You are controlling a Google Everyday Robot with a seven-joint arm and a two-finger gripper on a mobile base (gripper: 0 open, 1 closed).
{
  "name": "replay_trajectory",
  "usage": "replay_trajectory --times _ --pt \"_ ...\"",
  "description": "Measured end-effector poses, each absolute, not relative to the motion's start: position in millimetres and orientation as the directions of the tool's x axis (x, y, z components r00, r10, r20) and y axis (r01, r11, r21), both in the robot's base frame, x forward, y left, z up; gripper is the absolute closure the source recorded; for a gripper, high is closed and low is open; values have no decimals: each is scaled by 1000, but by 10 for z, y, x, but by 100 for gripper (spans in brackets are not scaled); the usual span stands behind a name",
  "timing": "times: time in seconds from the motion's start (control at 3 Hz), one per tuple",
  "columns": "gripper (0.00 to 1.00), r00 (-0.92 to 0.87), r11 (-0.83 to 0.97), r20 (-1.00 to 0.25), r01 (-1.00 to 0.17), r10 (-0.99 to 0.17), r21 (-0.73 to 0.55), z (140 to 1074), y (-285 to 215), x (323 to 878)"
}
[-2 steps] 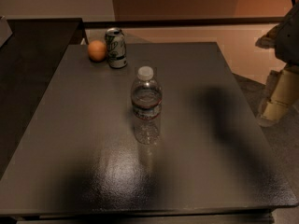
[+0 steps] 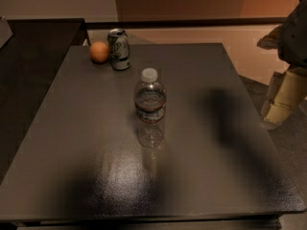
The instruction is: Knock water bottle over
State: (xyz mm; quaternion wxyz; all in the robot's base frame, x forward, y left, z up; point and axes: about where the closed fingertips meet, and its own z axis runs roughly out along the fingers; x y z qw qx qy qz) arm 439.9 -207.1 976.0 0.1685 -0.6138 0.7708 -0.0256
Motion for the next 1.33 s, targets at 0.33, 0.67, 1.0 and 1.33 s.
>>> replay_trajectory --times 0.33,0.67,1.0,1.33 --pt "0 -133 206 -296 -951 -946 -232 9710 -1893 4448" --pt "0 -62 152 -381 -965 -923 -213 9581 -1609 4520" --pt "0 -2 105 -456 -974 -890 -201 9477 -1306 4567" --pt "0 43 61 -519 -981 -854 -182 9400 -1013 4570"
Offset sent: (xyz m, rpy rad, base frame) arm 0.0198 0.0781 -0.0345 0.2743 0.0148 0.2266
